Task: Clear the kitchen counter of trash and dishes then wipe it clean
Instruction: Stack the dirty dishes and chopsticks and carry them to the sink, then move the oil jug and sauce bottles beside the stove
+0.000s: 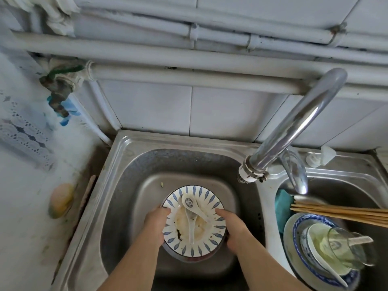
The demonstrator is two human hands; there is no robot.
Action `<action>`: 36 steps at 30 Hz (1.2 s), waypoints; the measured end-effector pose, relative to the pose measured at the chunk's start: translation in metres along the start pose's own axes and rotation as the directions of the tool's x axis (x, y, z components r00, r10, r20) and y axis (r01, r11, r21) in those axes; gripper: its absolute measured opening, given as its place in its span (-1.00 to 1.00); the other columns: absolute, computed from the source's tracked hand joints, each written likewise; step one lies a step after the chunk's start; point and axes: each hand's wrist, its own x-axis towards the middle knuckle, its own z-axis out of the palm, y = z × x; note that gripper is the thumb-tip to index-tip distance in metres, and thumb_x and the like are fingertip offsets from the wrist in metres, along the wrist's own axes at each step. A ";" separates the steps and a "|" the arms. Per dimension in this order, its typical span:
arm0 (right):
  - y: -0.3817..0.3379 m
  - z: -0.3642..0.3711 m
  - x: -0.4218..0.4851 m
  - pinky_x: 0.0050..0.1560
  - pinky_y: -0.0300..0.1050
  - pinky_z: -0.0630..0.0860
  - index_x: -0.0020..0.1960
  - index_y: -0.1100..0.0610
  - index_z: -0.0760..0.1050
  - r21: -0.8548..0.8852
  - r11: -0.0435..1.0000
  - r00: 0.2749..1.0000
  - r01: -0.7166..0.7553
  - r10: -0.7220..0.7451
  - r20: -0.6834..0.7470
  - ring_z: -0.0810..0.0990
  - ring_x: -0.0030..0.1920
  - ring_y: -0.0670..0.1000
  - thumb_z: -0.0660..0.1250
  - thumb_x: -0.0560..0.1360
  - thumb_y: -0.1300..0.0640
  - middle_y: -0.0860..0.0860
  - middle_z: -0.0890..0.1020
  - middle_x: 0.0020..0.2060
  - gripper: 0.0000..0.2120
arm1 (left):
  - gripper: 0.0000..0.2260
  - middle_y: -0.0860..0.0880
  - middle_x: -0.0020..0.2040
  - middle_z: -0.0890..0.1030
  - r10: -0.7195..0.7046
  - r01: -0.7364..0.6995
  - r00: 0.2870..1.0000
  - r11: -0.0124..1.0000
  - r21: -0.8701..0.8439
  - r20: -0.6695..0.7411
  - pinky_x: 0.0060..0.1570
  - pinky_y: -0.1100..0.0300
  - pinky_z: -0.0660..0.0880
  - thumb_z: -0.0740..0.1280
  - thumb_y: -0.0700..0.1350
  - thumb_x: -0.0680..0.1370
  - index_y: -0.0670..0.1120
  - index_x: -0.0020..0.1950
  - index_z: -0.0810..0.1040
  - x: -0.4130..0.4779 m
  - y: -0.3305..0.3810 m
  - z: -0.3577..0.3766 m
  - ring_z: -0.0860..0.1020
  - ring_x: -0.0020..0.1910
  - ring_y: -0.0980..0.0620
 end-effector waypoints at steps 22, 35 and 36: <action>-0.039 -0.018 -0.101 0.15 -0.11 0.38 0.32 0.24 0.43 -0.162 0.906 0.918 0.391 -0.397 -0.008 0.45 0.32 0.19 0.20 0.61 0.13 0.17 0.51 0.28 -0.67 | -0.59 -0.14 0.04 0.57 0.065 -0.046 0.997 0.938 -0.344 0.043 0.09 -0.08 0.48 0.22 0.18 0.56 -0.13 0.17 0.36 -0.112 0.035 0.045 0.57 -0.06 -0.16; -0.007 -0.196 -0.184 0.20 0.00 0.42 0.17 0.19 0.52 0.531 0.767 0.927 0.360 -0.360 -0.109 0.54 0.11 0.06 0.32 0.54 0.09 0.08 0.60 0.10 -0.75 | -0.50 -0.09 0.53 0.23 0.166 -0.094 0.897 0.978 -0.188 0.410 0.40 -0.07 0.15 0.14 0.10 0.63 -0.04 0.53 0.19 -0.262 -0.041 0.177 0.23 0.49 -0.03; 0.004 -0.227 -0.196 0.21 0.01 0.43 0.16 0.20 0.53 0.549 0.736 0.913 0.396 -0.379 -0.150 0.55 0.12 0.06 0.32 0.54 0.10 0.08 0.61 0.06 -0.75 | -0.51 -0.09 0.52 0.23 0.164 -0.101 0.879 0.982 -0.160 0.448 0.39 -0.06 0.17 0.13 0.09 0.64 -0.05 0.53 0.19 -0.286 -0.060 0.194 0.23 0.49 -0.04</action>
